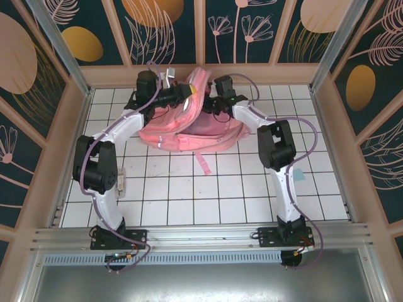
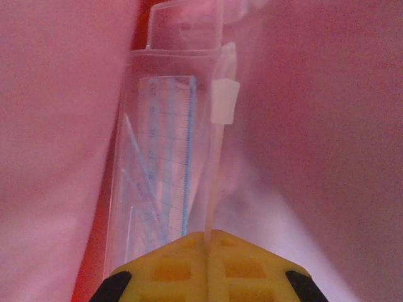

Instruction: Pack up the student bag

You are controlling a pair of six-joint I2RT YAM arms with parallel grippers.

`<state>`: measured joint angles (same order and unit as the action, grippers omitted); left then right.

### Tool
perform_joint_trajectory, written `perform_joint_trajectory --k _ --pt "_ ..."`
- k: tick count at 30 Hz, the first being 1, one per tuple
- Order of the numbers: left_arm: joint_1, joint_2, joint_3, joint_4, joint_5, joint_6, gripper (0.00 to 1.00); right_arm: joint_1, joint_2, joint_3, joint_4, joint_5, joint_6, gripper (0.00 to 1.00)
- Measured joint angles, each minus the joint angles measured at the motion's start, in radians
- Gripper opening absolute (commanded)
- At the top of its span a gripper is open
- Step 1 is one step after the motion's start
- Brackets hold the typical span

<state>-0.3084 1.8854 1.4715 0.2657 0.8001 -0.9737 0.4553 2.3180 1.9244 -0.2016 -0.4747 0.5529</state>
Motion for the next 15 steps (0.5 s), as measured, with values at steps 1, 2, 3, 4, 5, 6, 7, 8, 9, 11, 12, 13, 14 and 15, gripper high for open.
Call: perform_joint_trajectory --k 1,2,3,4,5,6,7,8,9,11,12,13,14,15 --pt "0.000 0.000 0.000 0.000 0.005 0.000 0.00 0.005 0.015 0.027 -0.011 -0.005 -0.010 0.00" --pt "0.000 0.000 0.000 0.000 0.008 0.000 0.00 0.009 0.029 0.054 -0.019 -0.010 -0.018 0.00" --pt "0.000 0.000 0.000 0.000 0.011 0.000 0.00 0.010 0.045 0.080 -0.027 -0.017 -0.024 0.00" --pt "0.000 0.000 0.000 0.000 0.012 0.000 0.00 0.011 0.061 0.106 -0.033 -0.027 -0.028 0.00" --pt "0.000 0.000 0.000 0.000 0.012 0.000 0.00 0.011 0.074 0.123 -0.035 -0.039 -0.031 0.00" --pt "0.000 0.000 0.000 0.000 0.012 0.000 0.00 0.011 0.081 0.130 -0.035 -0.047 -0.032 0.00" --pt "0.000 0.000 0.000 0.000 0.012 0.000 0.00 0.011 0.087 0.131 -0.035 -0.053 -0.032 0.03" --pt "0.000 0.000 0.000 0.000 0.011 0.000 0.00 0.011 0.088 0.131 -0.040 -0.054 -0.032 0.10" --pt "0.000 0.000 0.000 0.000 0.011 0.000 0.00 0.011 0.088 0.129 -0.044 -0.054 -0.032 0.19" --pt "0.000 0.000 0.000 0.000 0.008 0.000 0.00 0.010 0.078 0.104 -0.036 -0.049 -0.043 0.38" --pt "0.000 0.000 0.000 0.000 0.006 0.000 0.00 0.008 0.062 0.073 -0.029 -0.045 -0.048 0.44" --pt "0.000 0.000 0.000 0.000 0.003 0.000 0.00 0.006 0.039 0.029 -0.024 -0.039 -0.052 0.50" --pt "0.000 0.000 0.000 0.000 0.002 -0.001 0.00 0.003 0.005 -0.030 -0.018 -0.030 -0.052 0.55" --pt "0.000 0.000 0.000 0.002 0.000 -0.002 0.00 -0.002 -0.031 -0.085 -0.015 -0.019 -0.054 0.57"
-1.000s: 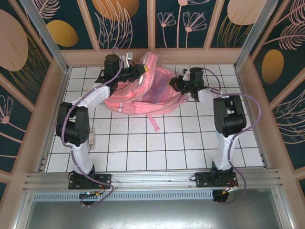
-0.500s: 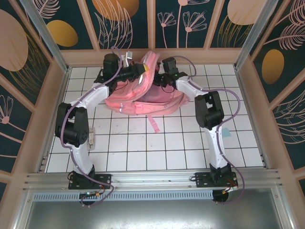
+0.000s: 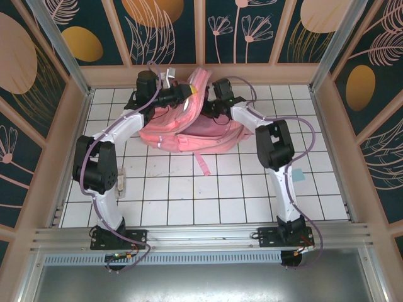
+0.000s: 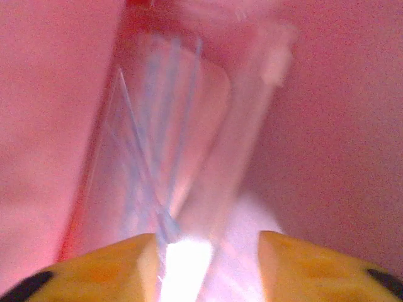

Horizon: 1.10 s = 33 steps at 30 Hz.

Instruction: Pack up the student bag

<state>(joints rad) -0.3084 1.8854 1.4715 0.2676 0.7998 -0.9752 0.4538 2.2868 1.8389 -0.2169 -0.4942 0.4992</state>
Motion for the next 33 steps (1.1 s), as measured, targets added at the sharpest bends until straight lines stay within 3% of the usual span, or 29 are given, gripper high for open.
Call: perform_joint_trajectory --k 4,9,10,11,13,16,17,18,29,33 --pt "0.000 0.000 0.000 0.018 -0.013 -0.023 0.00 -0.042 -0.190 -0.219 0.000 0.048 -0.008 0.69" --pt "0.000 0.009 0.000 0.040 -0.037 -0.049 0.02 -0.101 -0.438 -0.380 -0.024 0.160 -0.039 0.70" --pt "0.000 0.012 0.000 0.048 -0.042 -0.057 0.20 -0.102 -0.486 -0.406 -0.028 0.188 -0.048 0.70" --pt "-0.003 0.016 -0.002 0.060 -0.045 -0.063 0.45 -0.097 -0.528 -0.431 -0.031 0.212 -0.051 0.70" --pt "-0.008 0.022 -0.002 0.090 -0.052 -0.071 0.74 -0.075 -0.596 -0.478 -0.037 0.257 -0.056 0.71" --pt "-0.016 0.016 -0.013 0.122 -0.073 -0.070 0.98 -0.017 -0.658 -0.528 -0.061 0.334 -0.056 0.79" --pt "-0.019 0.003 -0.033 0.134 -0.085 -0.070 0.99 0.006 -0.671 -0.543 -0.071 0.365 -0.053 0.94" --pt "-0.019 -0.015 -0.060 0.135 -0.097 -0.068 0.99 0.026 -0.679 -0.554 -0.079 0.394 -0.043 0.99" --pt "0.000 -0.412 -0.486 0.040 -0.383 -0.003 0.99 0.272 -0.697 -0.572 -0.163 0.610 0.077 0.99" --pt "0.024 -0.493 -0.579 -0.030 -0.515 0.027 0.99 0.290 -0.697 -0.578 -0.224 0.682 0.114 0.99"
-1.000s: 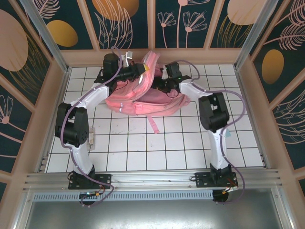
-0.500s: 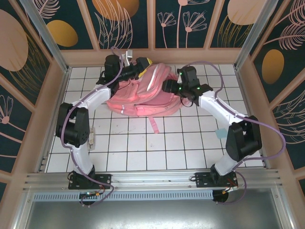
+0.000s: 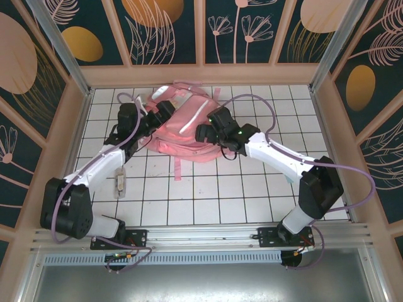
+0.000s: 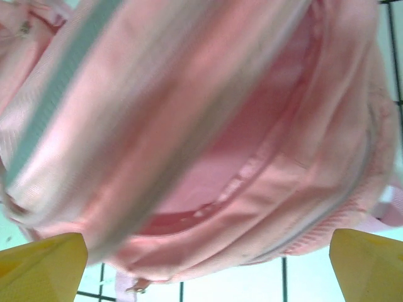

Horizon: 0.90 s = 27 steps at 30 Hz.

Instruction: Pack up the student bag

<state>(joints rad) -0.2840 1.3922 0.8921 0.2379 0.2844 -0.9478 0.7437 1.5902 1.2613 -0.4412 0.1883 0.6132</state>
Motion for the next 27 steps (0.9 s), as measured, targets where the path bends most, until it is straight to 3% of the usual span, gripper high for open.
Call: perform_joint_trajectory --k 6,14,17,20,22,25,27 --pt "0.051 -0.045 -0.104 -0.052 -0.177 0.008 0.97 -0.090 0.000 -0.080 -0.006 0.018 0.039 0.98" --pt "0.100 0.028 -0.183 -0.031 -0.235 -0.053 0.85 -0.114 -0.002 -0.123 0.000 -0.006 0.067 0.98" --pt "0.103 0.101 -0.184 0.030 -0.227 -0.087 0.72 -0.114 -0.014 -0.124 0.002 -0.008 0.067 0.97" --pt "0.103 0.181 -0.175 0.102 -0.204 -0.120 0.37 -0.112 -0.040 -0.126 0.024 -0.032 0.064 0.96" --pt "0.104 0.232 -0.149 0.139 -0.180 -0.136 0.20 -0.104 -0.063 -0.127 0.045 -0.056 0.056 0.95" --pt "0.108 0.274 -0.132 0.226 -0.147 -0.182 0.01 -0.076 -0.092 -0.127 0.066 -0.110 0.035 0.94" --pt "0.110 0.292 -0.141 0.288 -0.129 -0.217 0.00 -0.055 -0.104 -0.127 0.083 -0.166 0.016 0.92"
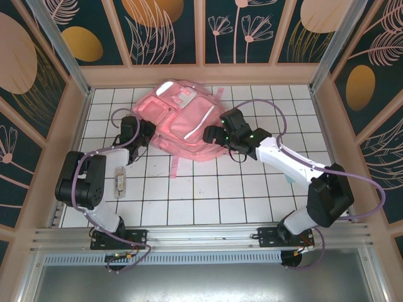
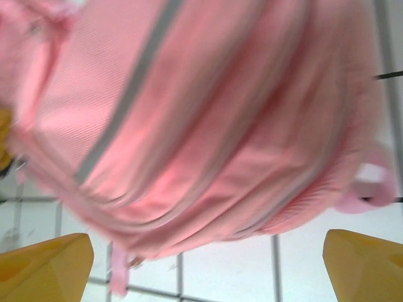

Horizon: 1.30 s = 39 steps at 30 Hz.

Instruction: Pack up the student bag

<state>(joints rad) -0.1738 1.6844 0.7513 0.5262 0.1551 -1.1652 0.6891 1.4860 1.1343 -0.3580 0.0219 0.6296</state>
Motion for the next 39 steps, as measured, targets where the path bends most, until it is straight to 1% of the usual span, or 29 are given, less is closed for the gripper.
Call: perform_joint_trajectory --k 3,5,6,9,10,14,19,22,24,34,36,39 --pt "-0.009 0.007 -0.051 0.101 0.009 -0.069 0.00 0.027 -0.002 0.011 0.016 -0.079 -0.025 0.82" --pt "-0.030 0.006 -0.083 0.155 -0.006 -0.117 0.00 0.040 0.007 0.031 0.023 -0.120 -0.024 0.75" --pt "-0.048 0.005 -0.098 0.180 -0.020 -0.143 0.00 0.047 0.018 0.044 0.036 -0.143 -0.021 0.72" --pt "-0.121 -0.011 -0.131 0.225 -0.075 -0.224 0.00 0.074 0.072 0.064 0.111 -0.204 0.000 0.56" --pt "-0.145 -0.017 -0.139 0.235 -0.090 -0.249 0.00 0.085 0.096 0.069 0.135 -0.224 0.012 0.53" --pt "-0.210 -0.032 -0.156 0.259 -0.128 -0.328 0.00 0.135 0.211 0.087 0.209 -0.269 0.053 0.44" --pt "-0.240 -0.044 -0.164 0.276 -0.139 -0.383 0.00 0.161 0.315 0.092 0.279 -0.298 0.107 0.35" --pt "-0.247 -0.054 -0.171 0.285 -0.142 -0.404 0.00 0.161 0.349 0.099 0.306 -0.299 0.139 0.32" --pt "-0.247 -0.061 -0.178 0.286 -0.146 -0.415 0.00 0.159 0.367 0.110 0.312 -0.291 0.162 0.33" --pt "-0.261 -0.081 -0.209 0.309 -0.177 -0.456 0.00 0.159 0.424 0.159 0.305 -0.228 0.208 0.41" --pt "-0.267 -0.083 -0.214 0.309 -0.185 -0.462 0.00 0.154 0.440 0.171 0.305 -0.227 0.215 0.46" --pt "-0.274 -0.083 -0.222 0.314 -0.192 -0.468 0.00 0.148 0.467 0.199 0.301 -0.222 0.221 0.48"
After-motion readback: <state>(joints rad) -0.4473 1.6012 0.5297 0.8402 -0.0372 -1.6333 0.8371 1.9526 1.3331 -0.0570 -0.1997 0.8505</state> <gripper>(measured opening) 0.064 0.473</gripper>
